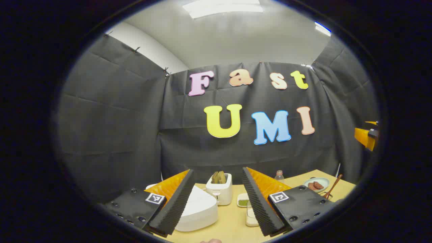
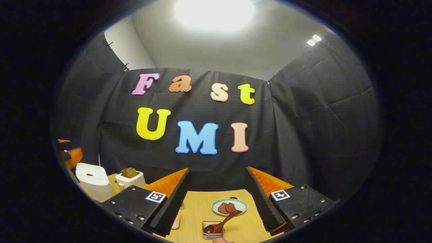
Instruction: Close the left gripper, press the button to open the rice cooker; take a wooden spoon from the chopstick holder with the right hand, scoop a spoonful of rice and pour it into the rice cooker, then put the wooden spoon back into the chopstick holder.
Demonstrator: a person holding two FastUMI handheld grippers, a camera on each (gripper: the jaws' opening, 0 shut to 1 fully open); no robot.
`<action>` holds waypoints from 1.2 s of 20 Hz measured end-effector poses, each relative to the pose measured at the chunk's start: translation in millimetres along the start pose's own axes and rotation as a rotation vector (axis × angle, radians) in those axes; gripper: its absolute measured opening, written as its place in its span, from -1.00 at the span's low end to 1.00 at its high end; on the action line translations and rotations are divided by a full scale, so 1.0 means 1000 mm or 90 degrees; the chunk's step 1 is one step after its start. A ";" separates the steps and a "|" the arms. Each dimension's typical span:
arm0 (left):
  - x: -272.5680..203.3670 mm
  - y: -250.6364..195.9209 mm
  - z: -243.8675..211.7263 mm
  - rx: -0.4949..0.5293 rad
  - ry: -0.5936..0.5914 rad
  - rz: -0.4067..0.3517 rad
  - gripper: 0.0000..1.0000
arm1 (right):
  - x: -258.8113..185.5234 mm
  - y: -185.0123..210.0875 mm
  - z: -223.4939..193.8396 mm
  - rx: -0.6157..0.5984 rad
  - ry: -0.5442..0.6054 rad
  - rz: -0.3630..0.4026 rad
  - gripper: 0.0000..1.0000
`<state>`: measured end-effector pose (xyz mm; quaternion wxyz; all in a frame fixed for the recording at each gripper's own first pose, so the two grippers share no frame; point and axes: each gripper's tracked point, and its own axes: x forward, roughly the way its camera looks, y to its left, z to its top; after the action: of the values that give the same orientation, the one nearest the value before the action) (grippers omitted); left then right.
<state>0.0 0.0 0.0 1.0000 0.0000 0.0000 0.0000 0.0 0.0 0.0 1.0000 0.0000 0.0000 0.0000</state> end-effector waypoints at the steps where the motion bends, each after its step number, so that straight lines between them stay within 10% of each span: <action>1: -0.001 -0.001 0.001 -0.001 0.000 0.001 0.89 | 0.000 -0.001 0.000 0.005 0.001 -0.001 0.94; 24: 0.009 0.022 0.013 0.012 -0.019 0.049 0.89 | 0.012 0.008 0.012 -0.014 -0.027 0.027 0.94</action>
<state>9.1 21.8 13.4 0.9991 0.0095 -0.0151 0.0383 11.7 8.3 11.6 0.9995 -0.0111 -0.0212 0.0213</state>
